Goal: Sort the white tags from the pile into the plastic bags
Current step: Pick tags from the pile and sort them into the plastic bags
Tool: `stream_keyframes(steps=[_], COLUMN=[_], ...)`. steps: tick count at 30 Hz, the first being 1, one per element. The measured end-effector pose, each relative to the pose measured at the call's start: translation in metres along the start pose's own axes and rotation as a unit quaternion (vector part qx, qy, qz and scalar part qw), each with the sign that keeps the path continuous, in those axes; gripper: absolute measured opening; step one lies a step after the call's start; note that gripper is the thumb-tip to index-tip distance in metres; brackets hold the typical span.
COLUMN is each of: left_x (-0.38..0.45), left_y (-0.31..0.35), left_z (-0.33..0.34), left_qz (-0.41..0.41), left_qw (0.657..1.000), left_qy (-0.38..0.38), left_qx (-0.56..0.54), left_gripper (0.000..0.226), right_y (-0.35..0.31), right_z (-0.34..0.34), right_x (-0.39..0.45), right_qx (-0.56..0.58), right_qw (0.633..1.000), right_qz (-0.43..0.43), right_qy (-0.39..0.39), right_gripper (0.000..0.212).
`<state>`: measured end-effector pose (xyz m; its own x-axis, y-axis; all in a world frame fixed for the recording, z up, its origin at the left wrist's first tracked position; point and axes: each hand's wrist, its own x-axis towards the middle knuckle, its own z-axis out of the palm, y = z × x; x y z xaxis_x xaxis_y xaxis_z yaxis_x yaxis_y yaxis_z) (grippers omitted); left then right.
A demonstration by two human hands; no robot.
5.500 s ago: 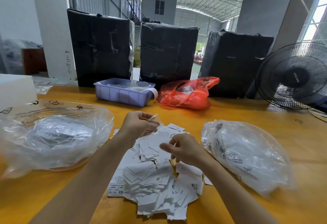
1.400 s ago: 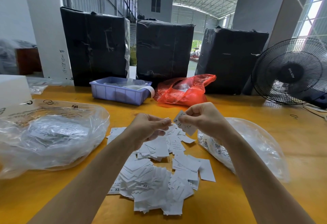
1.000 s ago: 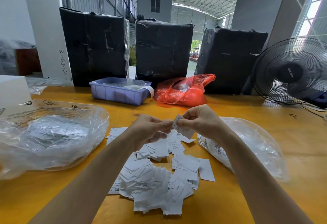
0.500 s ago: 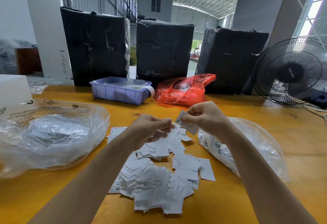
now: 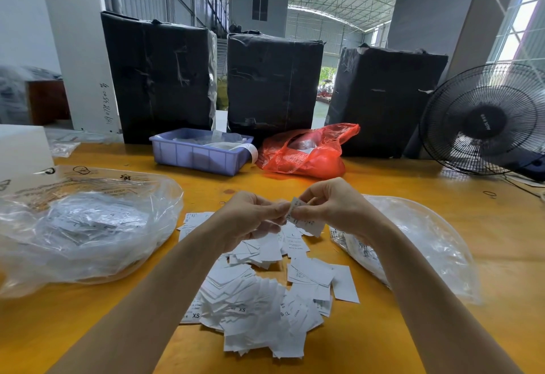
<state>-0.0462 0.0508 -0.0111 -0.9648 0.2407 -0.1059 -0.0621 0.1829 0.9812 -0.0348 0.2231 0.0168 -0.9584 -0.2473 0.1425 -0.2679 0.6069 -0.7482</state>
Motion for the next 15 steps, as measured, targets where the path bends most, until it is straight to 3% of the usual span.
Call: stream_keyframes(steps=[6,11,15], left_x=[-0.0006,-0.0006,0.0], left_y=[0.0001,-0.0001,0.0004], left_z=[-0.0015,-0.0017,-0.0026], left_qz=[0.012,0.016,0.016], left_qw=[1.0,1.0,1.0], left_qy=[-0.009,-0.013,0.0], left_qx=[0.014,0.023,0.026], left_gripper=[0.031,0.017,0.016], right_y=[0.0016,0.0043,0.0036], right_z=[-0.0005,-0.0009,-0.0009], right_x=[-0.0006,0.0012,0.0007], right_qx=[0.063,0.067,0.073], right_qw=[0.998,0.997,0.997], right_qz=[-0.011,-0.004,0.006], right_qy=[0.03,0.047,0.017], right_gripper=[0.009,0.022,0.012])
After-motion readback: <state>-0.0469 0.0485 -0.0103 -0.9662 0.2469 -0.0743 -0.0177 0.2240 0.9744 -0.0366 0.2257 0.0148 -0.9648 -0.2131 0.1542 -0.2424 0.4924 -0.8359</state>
